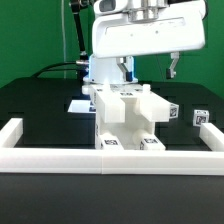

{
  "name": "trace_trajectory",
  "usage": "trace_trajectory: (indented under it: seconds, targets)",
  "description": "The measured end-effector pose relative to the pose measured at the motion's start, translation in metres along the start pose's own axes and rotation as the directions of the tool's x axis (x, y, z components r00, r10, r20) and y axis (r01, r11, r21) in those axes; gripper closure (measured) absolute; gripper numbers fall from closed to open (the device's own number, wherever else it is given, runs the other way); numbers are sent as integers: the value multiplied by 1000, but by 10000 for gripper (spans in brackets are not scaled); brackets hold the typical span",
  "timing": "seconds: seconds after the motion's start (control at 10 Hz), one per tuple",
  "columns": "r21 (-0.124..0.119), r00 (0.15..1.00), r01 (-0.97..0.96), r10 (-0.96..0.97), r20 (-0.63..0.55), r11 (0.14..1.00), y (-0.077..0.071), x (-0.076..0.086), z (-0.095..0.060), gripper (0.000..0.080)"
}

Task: Assemble chair

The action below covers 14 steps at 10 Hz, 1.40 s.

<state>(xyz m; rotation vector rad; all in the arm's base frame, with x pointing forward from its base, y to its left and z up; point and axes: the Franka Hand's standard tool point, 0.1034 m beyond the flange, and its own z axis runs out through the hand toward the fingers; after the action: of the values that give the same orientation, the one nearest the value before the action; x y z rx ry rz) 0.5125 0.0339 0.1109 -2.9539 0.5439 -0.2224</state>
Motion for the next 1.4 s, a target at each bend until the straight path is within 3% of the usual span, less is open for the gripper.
trace_trajectory:
  seconds: [0.2,0.3,0.5,0.6,0.7,1.1,1.4]
  targets:
    - [2,999,-35,35,9,999,-2,-3,-1,151]
    - [7,993,-114,114,41,993,-8,-14,-6,151]
    - [-3,967,-232,231,108,973,-27,-35,-9,151]
    - [-6,957,-266,265,116,964,-43,-46,-7,151]
    - [-6,958,-266,265,110,964,-56,-56,-4,151]
    - [-10,961,-255,254,111,967,-56,-58,-2,151]
    - [-15,978,-169,169,121,986,-88,-90,11,151]
